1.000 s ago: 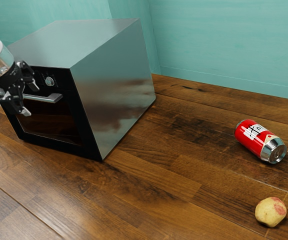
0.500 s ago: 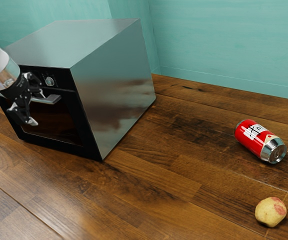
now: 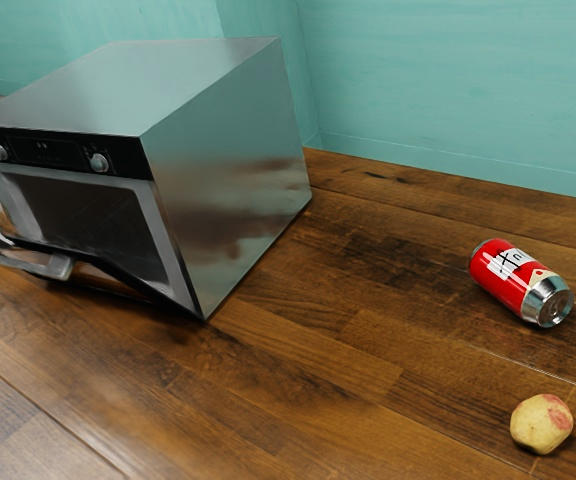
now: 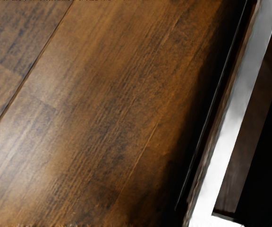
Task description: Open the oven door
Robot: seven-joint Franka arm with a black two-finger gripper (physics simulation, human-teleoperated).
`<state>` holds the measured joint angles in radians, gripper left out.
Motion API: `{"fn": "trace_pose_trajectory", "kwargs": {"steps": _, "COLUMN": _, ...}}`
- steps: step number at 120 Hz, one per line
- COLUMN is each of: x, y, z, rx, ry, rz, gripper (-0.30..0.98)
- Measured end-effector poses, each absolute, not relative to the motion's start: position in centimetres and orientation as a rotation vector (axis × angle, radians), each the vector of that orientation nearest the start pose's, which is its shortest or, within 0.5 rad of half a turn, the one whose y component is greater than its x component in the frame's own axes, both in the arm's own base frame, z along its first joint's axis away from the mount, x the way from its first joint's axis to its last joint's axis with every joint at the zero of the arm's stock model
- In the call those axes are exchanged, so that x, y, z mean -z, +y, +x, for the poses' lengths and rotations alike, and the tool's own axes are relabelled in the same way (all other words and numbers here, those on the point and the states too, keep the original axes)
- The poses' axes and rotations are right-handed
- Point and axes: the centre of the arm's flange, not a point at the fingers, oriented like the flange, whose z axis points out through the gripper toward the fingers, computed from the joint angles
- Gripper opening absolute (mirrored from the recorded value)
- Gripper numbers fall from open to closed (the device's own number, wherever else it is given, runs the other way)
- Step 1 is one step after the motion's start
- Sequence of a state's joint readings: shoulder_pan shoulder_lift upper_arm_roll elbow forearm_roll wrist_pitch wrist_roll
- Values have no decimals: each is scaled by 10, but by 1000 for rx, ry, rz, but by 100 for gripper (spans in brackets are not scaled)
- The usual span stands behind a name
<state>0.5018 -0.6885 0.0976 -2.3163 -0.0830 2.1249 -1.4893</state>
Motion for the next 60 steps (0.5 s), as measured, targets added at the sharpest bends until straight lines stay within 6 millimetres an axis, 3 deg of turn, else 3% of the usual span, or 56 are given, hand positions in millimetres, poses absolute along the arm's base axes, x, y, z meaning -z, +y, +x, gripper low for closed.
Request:
{"fn": "trace_pose_trajectory", "kwargs": {"steps": 8, "x": -669, "y": 187, "z": 324, "rx": -621, "ry": 2337, "rz": 1428, "gripper": 68}}
{"fn": "trace_pose_trajectory", "kwargs": {"steps": 16, "x": -728, "y": 131, "z": 373, "rx": -654, "ry": 2214, "rz": 1556, "gripper": 68}}
{"fn": "trace_pose_trajectory", "kwargs": {"steps": 23, "x": -779, "y": 68, "z": 415, "rx": -597, "ry": 2086, "rz": 1654, "gripper": 68}}
{"fn": "trace_pose_trajectory", "kwargs": {"steps": 30, "x": -808, "y": 14, "z": 456, "rx": -482, "ry": 2026, "rz": 1727, "gripper": 68}}
{"fn": "trace_pose_trajectory", "kwargs": {"steps": 36, "x": -798, "y": -13, "z": 476, "rx": -368, "ry": 2064, "rz": 1769, "gripper": 68}}
{"fn": "trace_pose_trajectory", "kwargs": {"steps": 43, "x": -752, "y": -29, "z": 490, "rx": -221, "ry": 2183, "rz": 1814, "gripper": 69}}
{"fn": "trace_pose_trajectory", "kwargs": {"steps": 60, "x": -698, "y": -34, "z": 494, "rx": -53, "ry": 2409, "rz": 1765, "gripper": 69}}
